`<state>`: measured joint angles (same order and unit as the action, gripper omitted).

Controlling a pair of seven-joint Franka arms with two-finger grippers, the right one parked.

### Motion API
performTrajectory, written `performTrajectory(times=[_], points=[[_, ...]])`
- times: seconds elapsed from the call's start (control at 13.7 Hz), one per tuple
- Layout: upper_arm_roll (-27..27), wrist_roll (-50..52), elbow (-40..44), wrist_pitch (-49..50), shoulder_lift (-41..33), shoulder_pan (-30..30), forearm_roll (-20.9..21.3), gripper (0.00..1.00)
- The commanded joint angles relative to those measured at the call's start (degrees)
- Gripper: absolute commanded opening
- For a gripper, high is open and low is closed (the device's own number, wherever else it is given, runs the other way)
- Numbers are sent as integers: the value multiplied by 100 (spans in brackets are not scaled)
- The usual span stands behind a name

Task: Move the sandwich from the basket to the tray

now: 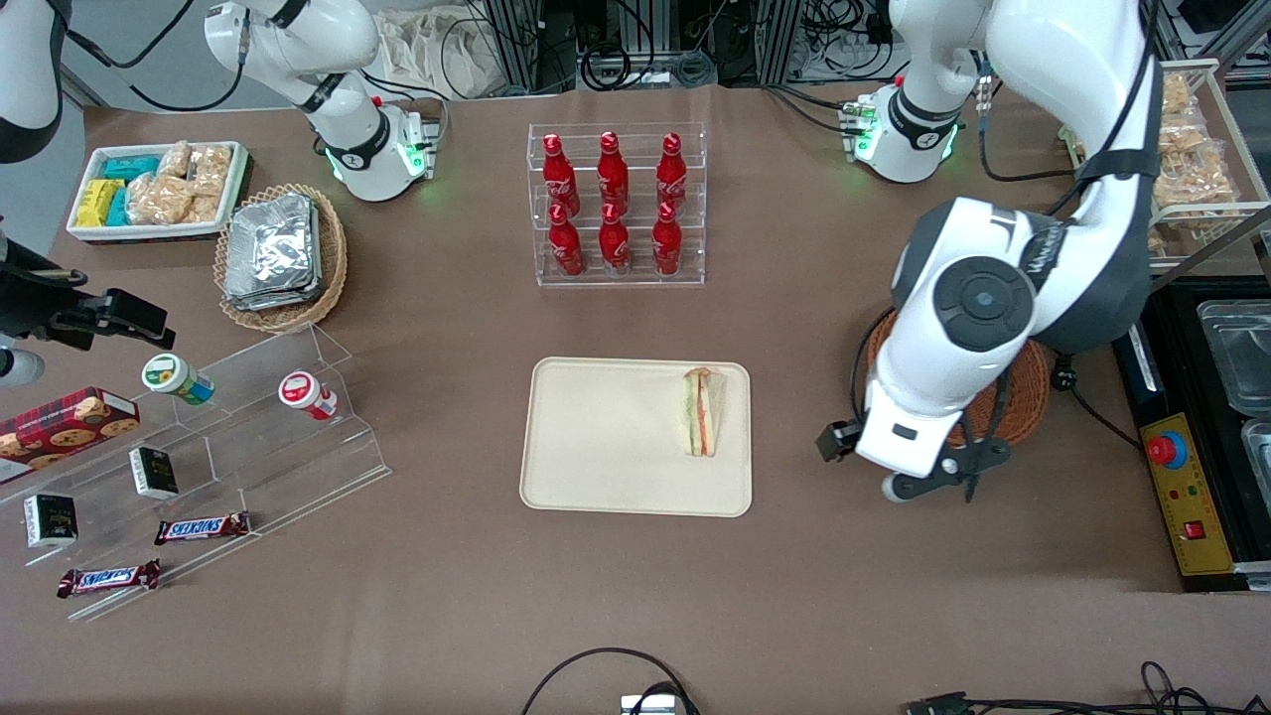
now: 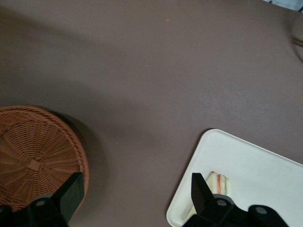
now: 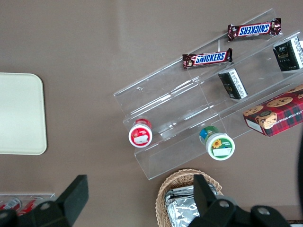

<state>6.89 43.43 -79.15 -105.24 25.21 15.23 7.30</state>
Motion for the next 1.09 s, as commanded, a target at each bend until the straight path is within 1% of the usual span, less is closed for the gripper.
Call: performTrajectory(times=[0.0, 0.15, 0.29, 0.51, 0.73, 0.87, 1.02], points=[[40, -395, -91, 284, -297, -221, -36, 100], [40, -878, -223, 451, -542, -467, -71, 100], [40, -1388, -538, 469, -893, -704, -307, 100], [40, -2187, -996, 548, -1429, -1039, -343, 100], [31, -3215, -1242, 995, -1895, -1329, -343, 100], [31, -3682, -1445, 1268, -2308, -1487, -369, 100], [31, -4086, -1498, 1558, -2616, -1602, -492, 100]])
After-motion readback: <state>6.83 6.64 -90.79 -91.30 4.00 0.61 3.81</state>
